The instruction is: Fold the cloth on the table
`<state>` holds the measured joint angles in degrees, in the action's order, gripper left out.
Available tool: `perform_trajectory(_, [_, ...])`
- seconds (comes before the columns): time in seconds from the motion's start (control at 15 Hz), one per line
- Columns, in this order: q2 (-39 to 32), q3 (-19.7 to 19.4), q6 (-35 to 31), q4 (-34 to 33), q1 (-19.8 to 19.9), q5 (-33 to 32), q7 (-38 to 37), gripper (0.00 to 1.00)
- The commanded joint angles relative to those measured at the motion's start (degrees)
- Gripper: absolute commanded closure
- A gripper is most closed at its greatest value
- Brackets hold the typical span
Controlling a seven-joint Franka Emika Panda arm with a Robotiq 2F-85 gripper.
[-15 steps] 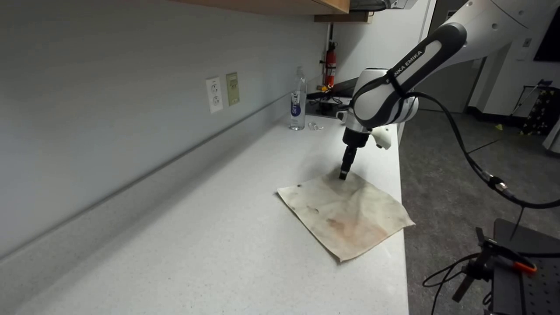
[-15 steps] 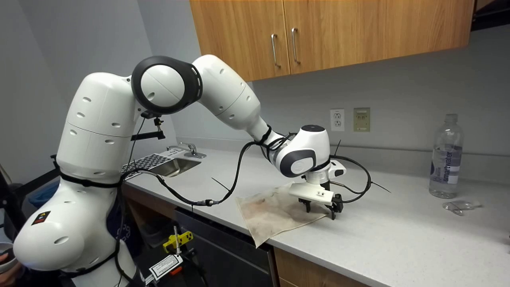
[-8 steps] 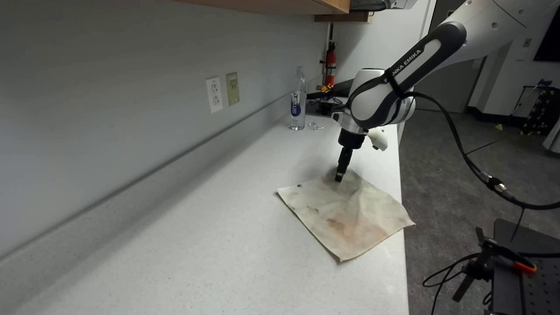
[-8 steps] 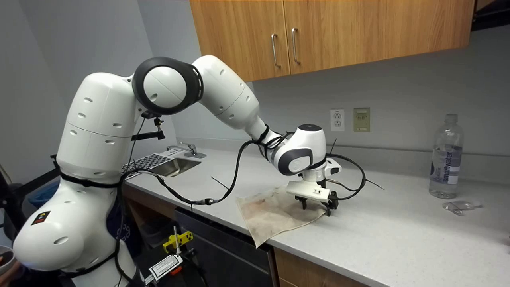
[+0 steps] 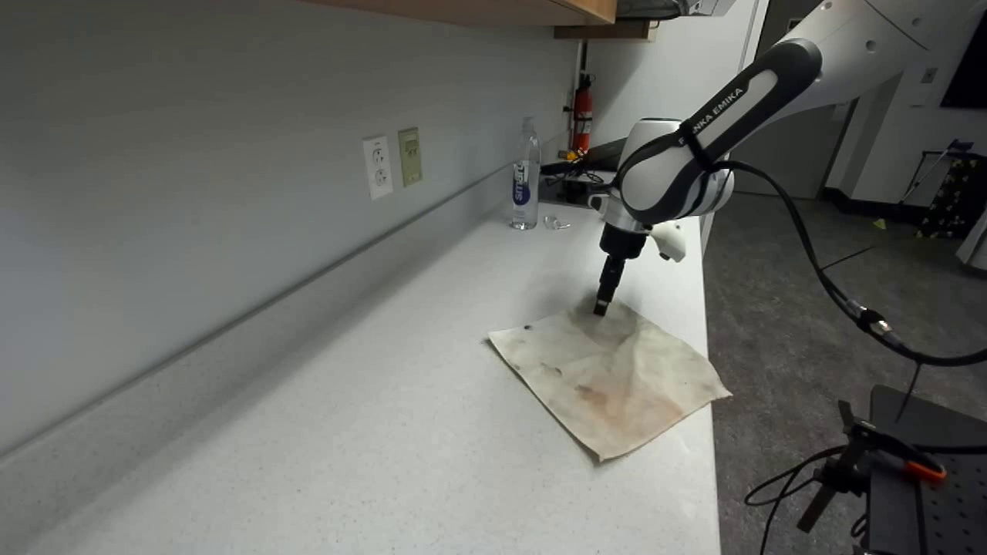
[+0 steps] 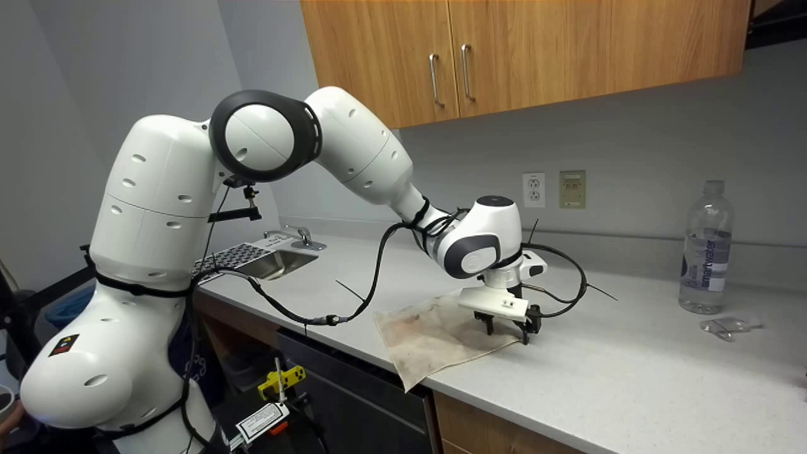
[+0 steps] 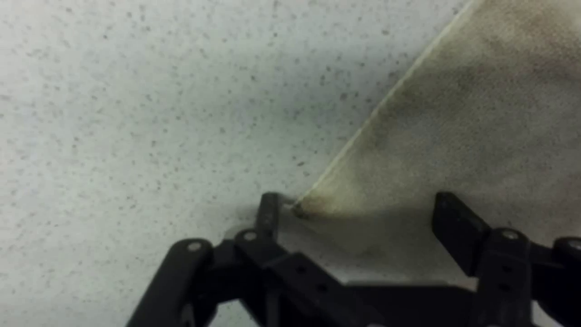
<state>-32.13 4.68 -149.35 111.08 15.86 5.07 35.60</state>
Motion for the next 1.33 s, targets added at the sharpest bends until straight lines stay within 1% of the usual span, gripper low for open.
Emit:
perform_trajectory(0.0, [0.5,-0.3,1.9,-1.0,0.3,-0.9,0.1,0.44])
perform_trajectory(0.07, [0.5,-0.5,1.8,-1.2,0.1,-1.0,-0.2,0.53])
perform_trajectory(0.2, [0.4,-0.7,2.0,-1.3,0.0,-1.2,-0.4,0.67])
perform_trajectory(0.27, [0.4,-0.8,1.9,-1.3,-0.2,-1.4,-0.4,0.75])
perform_trajectory(0.4, [0.6,-1.0,1.9,-1.2,-0.4,-1.8,-0.7,0.88])
perform_trajectory(0.47, [0.7,-1.2,1.7,-1.1,-0.7,-2.1,-1.0,0.97])
perform_trajectory(0.53, [1.0,-1.7,1.2,-0.8,-1.3,-2.8,-1.7,1.00])
perform_trajectory(0.67, [1.9,-3.0,-1.5,0.5,-3.1,-5.5,-3.9,1.00])
perform_trajectory(1.0, [6.0,-7.5,-6.3,4.2,-9.2,-16.3,-12.5,0.99])
perform_trajectory(1.27, [10.5,-9.7,-4.7,7.0,-13.5,-23.2,-18.2,0.99])
